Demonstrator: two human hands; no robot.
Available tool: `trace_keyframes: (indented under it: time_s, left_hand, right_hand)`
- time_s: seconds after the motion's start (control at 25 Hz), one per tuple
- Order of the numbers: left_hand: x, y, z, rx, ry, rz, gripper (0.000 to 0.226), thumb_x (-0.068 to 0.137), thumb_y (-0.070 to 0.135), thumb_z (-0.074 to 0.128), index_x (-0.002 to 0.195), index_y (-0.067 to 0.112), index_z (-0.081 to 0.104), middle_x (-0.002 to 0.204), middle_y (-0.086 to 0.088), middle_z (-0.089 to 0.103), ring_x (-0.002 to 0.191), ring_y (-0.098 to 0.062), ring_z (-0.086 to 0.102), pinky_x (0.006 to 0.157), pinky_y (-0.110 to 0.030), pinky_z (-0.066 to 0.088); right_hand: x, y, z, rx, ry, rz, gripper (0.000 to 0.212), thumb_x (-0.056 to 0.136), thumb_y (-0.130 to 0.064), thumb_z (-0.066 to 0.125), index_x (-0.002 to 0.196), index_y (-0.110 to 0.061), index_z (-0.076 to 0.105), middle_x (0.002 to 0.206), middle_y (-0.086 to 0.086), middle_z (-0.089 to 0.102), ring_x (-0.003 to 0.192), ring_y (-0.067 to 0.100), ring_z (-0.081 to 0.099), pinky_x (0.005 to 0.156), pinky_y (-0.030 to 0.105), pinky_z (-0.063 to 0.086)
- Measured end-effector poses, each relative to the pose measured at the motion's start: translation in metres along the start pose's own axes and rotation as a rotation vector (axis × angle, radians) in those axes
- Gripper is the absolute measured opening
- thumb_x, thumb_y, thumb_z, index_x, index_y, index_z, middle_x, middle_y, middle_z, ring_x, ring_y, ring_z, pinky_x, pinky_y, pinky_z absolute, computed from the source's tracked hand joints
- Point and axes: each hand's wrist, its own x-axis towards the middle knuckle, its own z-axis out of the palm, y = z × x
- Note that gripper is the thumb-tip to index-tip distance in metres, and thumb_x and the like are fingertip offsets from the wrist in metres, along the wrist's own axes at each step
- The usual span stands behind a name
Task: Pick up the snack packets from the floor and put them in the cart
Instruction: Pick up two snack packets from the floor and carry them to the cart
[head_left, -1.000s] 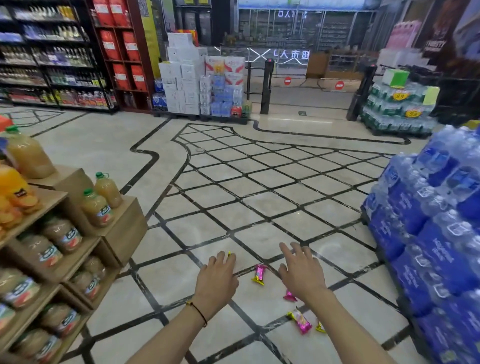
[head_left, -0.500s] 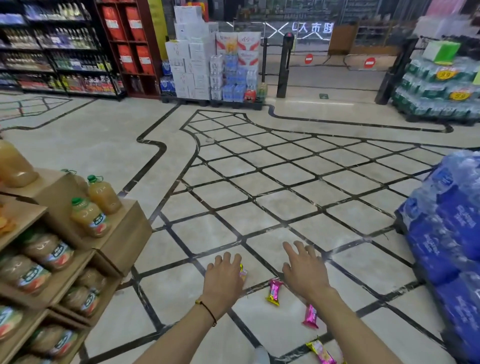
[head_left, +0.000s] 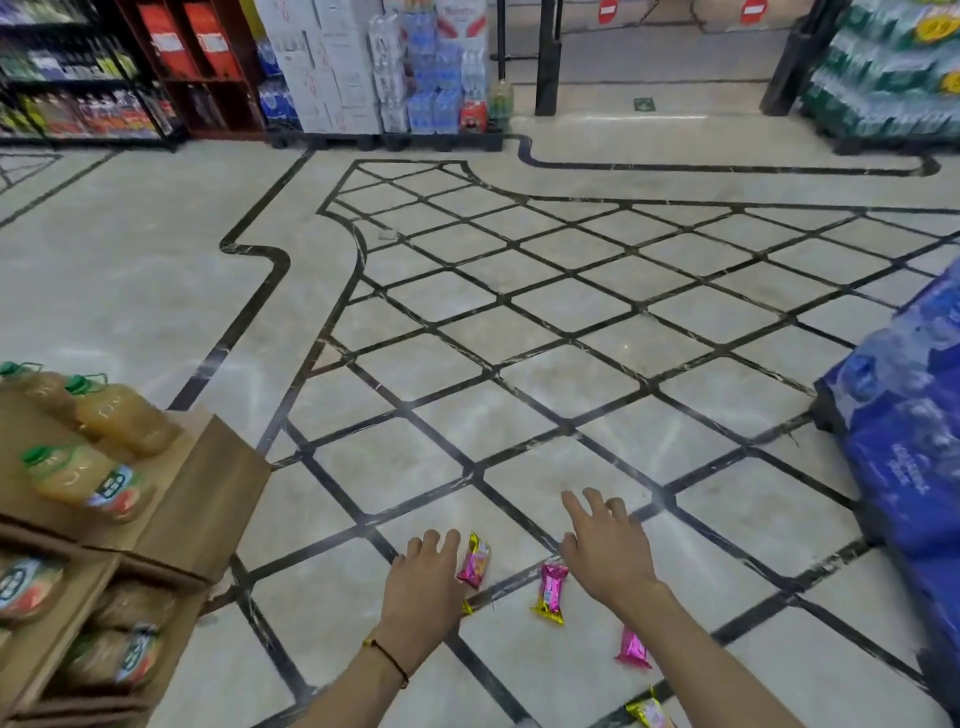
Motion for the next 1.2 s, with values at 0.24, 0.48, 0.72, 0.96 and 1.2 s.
trace_keyframes:
  time_s: [0.24, 0.48, 0.72, 0.96, 1.2]
  left_hand:
    - [0.093, -0.057, 0.122, 0.041, -0.138, 0.084, 0.068, 0.049, 0.037, 0.087, 0.112, 0.023, 0.066, 0.090, 0.002, 0.065, 0.079, -0.024, 0.066, 0.060, -0.033, 0.054]
    - [0.168, -0.110, 0.323, 0.073, -0.190, 0.156, 0.057, 0.086, 0.040, 0.063, 0.140, 0.027, 0.047, 0.126, -0.005, 0.059, 0.115, -0.032, 0.057, 0.086, -0.042, 0.050]
    - [0.225, -0.155, 0.527, 0.093, -0.271, 0.200, 0.072, 0.080, 0.047, 0.071, 0.145, 0.036, 0.040, 0.134, -0.003, 0.054, 0.116, -0.030, 0.054, 0.088, -0.044, 0.048]
    - [0.281, -0.164, 0.650, 0.199, -0.204, 0.323, 0.084, 0.064, 0.037, 0.072, 0.143, 0.032, 0.045, 0.130, -0.023, 0.060, 0.112, -0.047, 0.060, 0.087, -0.060, 0.051]
    - [0.314, -0.172, 0.719, 0.225, -0.197, 0.397, 0.078, 0.082, 0.043, 0.065, 0.150, 0.034, 0.027, 0.125, -0.016, 0.054, 0.102, -0.039, 0.055, 0.081, -0.052, 0.051]
  right_hand:
    - [0.072, 0.014, 0.116, 0.016, -0.082, 0.084, 0.053, 0.098, -0.035, 0.043, 0.148, -0.025, 0.029, 0.144, 0.002, 0.039, 0.124, 0.029, 0.042, 0.085, 0.040, 0.050]
    - [0.125, 0.019, 0.323, 0.044, -0.168, 0.131, 0.052, 0.098, -0.035, 0.041, 0.149, -0.026, 0.030, 0.149, 0.002, 0.037, 0.120, 0.030, 0.046, 0.085, 0.040, 0.047]
    - [0.174, 0.030, 0.524, 0.017, -0.257, 0.194, 0.056, 0.099, -0.034, 0.042, 0.151, -0.025, 0.026, 0.158, 0.005, 0.029, 0.132, 0.034, 0.041, 0.098, 0.042, 0.046]
    - [0.238, 0.048, 0.657, 0.012, -0.210, 0.237, 0.064, 0.100, -0.041, 0.041, 0.156, -0.032, 0.012, 0.160, 0.006, 0.022, 0.131, 0.040, 0.040, 0.092, 0.046, 0.051]
    - [0.278, 0.074, 0.744, 0.109, -0.215, 0.310, 0.069, 0.102, -0.042, 0.040, 0.157, -0.027, 0.002, 0.163, 0.015, 0.006, 0.137, 0.047, 0.033, 0.105, 0.051, 0.039]
